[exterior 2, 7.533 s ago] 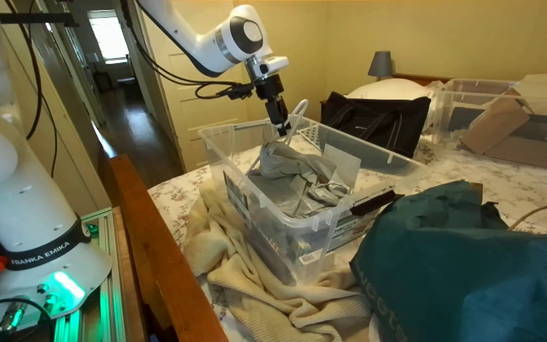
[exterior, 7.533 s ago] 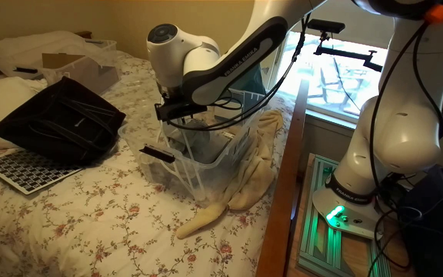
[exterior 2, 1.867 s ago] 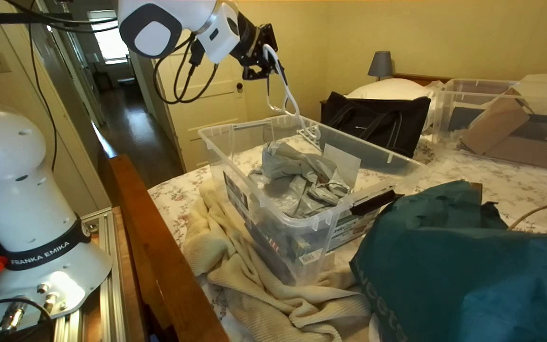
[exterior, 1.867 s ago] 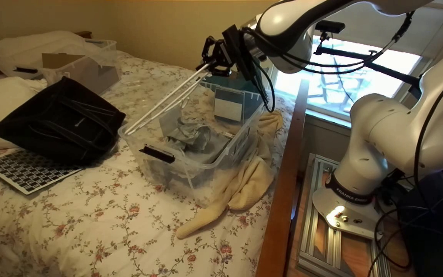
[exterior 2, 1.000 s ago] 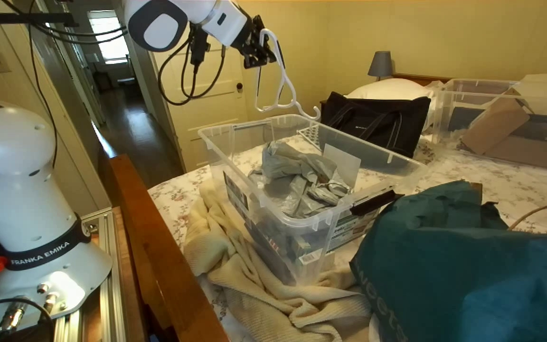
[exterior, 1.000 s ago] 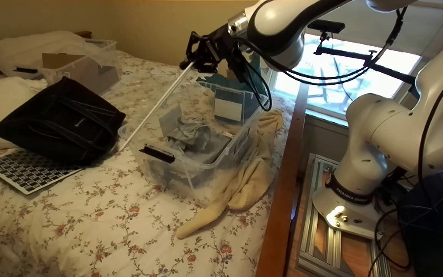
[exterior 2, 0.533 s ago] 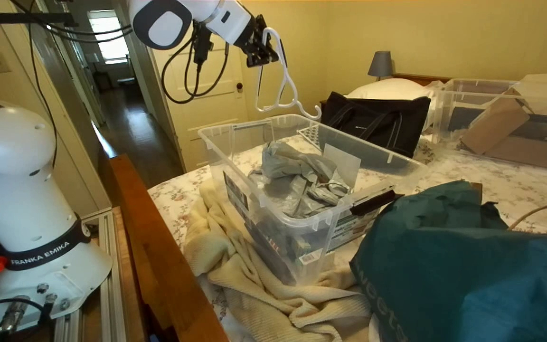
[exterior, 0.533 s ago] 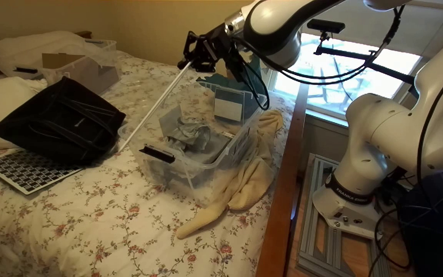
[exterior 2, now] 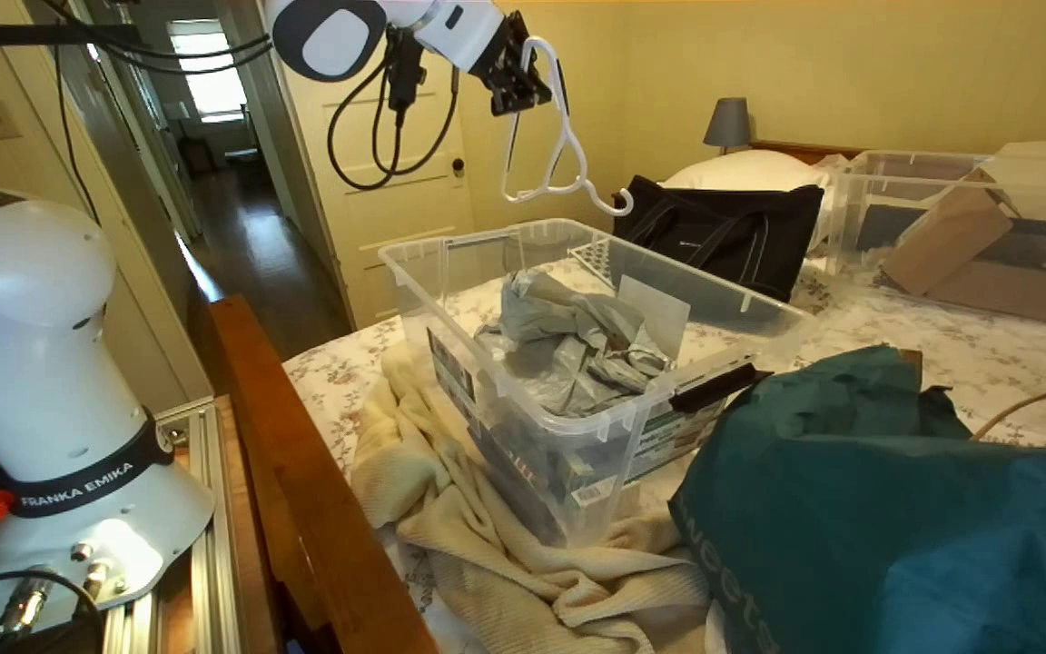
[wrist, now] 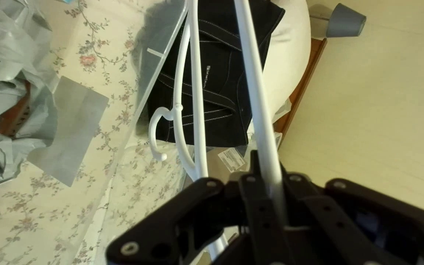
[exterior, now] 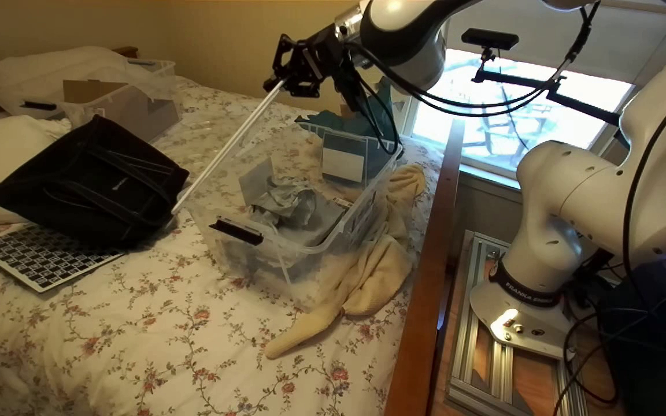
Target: Remove the white hanger from the clear container and put it on the bed.
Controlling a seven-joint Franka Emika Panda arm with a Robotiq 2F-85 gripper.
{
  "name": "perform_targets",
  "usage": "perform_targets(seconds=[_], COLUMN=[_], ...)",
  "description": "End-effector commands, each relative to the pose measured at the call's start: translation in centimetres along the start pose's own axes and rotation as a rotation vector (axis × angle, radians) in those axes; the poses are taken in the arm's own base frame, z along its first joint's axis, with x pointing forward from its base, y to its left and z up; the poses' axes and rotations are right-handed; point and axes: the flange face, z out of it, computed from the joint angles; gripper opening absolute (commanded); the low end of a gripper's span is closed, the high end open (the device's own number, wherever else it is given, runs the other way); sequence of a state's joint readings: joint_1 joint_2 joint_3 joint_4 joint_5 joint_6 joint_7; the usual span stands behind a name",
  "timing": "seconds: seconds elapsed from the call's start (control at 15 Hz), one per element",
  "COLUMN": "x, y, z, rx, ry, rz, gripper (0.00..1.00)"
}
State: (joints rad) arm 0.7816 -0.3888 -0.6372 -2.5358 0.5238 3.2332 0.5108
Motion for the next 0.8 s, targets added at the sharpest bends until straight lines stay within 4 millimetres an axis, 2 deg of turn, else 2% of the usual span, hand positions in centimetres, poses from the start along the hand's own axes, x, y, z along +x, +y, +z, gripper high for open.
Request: perform_targets(seconds=[0.0,0.4,0.73], x=[1.7,4.9,5.7], y=[-2.0,-2.8,-3.2], z=[0.5,2.6,5.0], rx=[0.029,0.038,0.008], ry=[-0.027,-0.055,0.016], rz=[-0.025,-0.026,-0.046], gripper=[0.01,0.01,0.01])
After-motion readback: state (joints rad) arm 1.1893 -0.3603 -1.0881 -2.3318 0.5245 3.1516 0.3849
